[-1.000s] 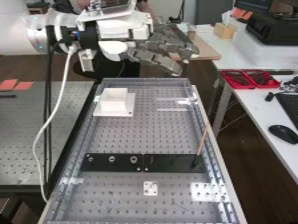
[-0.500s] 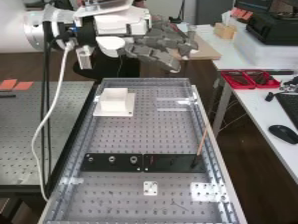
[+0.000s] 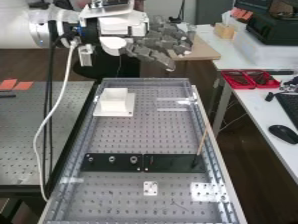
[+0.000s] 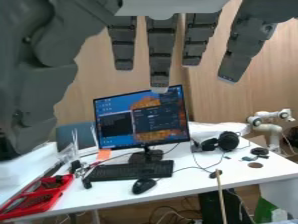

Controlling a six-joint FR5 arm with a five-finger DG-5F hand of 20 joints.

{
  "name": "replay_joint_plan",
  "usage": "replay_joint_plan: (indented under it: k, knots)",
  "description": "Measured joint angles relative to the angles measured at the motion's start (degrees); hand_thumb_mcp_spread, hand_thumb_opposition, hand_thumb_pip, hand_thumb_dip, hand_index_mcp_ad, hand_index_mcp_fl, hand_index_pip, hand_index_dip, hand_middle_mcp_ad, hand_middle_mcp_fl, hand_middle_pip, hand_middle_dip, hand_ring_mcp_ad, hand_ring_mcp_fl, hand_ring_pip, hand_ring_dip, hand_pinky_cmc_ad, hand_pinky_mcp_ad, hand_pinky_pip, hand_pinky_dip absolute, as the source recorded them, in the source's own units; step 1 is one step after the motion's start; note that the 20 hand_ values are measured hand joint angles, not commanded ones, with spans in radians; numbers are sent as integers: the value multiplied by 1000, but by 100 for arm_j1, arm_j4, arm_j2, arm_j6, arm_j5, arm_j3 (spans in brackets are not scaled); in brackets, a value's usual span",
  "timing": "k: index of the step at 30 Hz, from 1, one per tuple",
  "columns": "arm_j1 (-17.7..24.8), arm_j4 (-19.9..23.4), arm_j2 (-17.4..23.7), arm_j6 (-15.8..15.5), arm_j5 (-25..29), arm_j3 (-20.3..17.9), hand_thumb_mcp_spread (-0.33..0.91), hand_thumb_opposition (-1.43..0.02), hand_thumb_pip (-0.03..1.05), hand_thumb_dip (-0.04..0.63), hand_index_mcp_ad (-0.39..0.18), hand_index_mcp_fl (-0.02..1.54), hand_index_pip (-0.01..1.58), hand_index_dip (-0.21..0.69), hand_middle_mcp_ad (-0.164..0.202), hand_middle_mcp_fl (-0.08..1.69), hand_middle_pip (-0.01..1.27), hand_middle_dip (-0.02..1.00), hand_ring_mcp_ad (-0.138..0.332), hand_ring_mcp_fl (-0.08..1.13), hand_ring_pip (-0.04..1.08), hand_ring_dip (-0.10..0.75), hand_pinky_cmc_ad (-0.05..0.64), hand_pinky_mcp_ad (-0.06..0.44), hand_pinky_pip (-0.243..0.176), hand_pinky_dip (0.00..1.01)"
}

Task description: Grab the drill bit and place it in the clear container

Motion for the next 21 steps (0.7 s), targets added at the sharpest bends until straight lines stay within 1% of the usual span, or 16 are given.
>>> replay_joint_plan:
  k: [1,3,4,5,6,7,8,9,10,11,12,13,16,18,19,21]
  knots:
    - [27,16,9,22,52,-33,290,-668,389,101,-93,40,202,188,61,220,124,511,131,0,99,209,396,314,-105,480]
    - [77,30,26,50,157,-73,274,-663,349,89,-87,42,178,188,72,222,126,483,127,0,99,209,396,311,-105,483]
    - [107,16,35,50,217,-82,272,-663,349,82,-87,38,169,188,72,216,124,463,133,0,101,209,393,309,-105,490]
    - [130,4,44,41,257,-88,265,-663,346,68,-87,37,164,188,73,175,122,440,127,0,103,211,393,321,-105,490]
    - [163,-16,57,20,307,-94,253,-663,330,70,-87,44,161,187,75,138,122,412,138,0,101,195,401,330,-105,490]
    - [196,-59,70,-7,360,-93,253,-663,304,59,-87,52,147,188,75,113,126,403,143,0,105,195,394,326,-105,490]
    - [211,-97,71,-23,386,-89,255,-668,284,54,-87,56,138,187,75,105,122,393,145,0,106,188,414,330,-105,490]
    - [235,-156,71,-59,427,-78,257,-658,267,51,-82,56,131,187,72,87,124,384,140,0,101,180,412,344,-105,490]
    - [267,-237,70,-125,494,-59,253,-648,265,54,-86,59,127,188,72,75,126,372,138,0,106,182,421,347,-105,490]
    - [284,-296,68,-169,536,-46,253,-653,265,54,-82,54,122,187,72,77,122,346,138,0,103,164,428,347,-105,490]
    - [308,-393,60,-227,591,-22,253,-653,265,54,-80,52,120,187,75,75,126,318,155,0,106,145,429,346,-105,490]
    - [333,-499,47,-265,642,2,253,-653,265,42,-80,52,119,187,77,73,122,298,155,0,101,136,429,344,-105,490]
    - [378,-662,27,-281,751,18,253,-653,265,37,-80,52,120,185,82,77,136,267,157,0,105,124,429,344,-105,490]
    - [389,-671,29,-283,767,7,253,-653,262,40,-80,77,122,188,84,77,138,267,157,0,105,124,428,344,-105,487]
    - [392,-667,31,-286,769,1,253,-653,262,40,-80,87,117,169,86,75,138,265,154,0,101,122,428,344,-105,487]
    - [399,-653,40,-297,773,-13,253,-653,262,37,-80,87,119,159,86,73,138,251,154,17,106,115,428,347,-105,490]
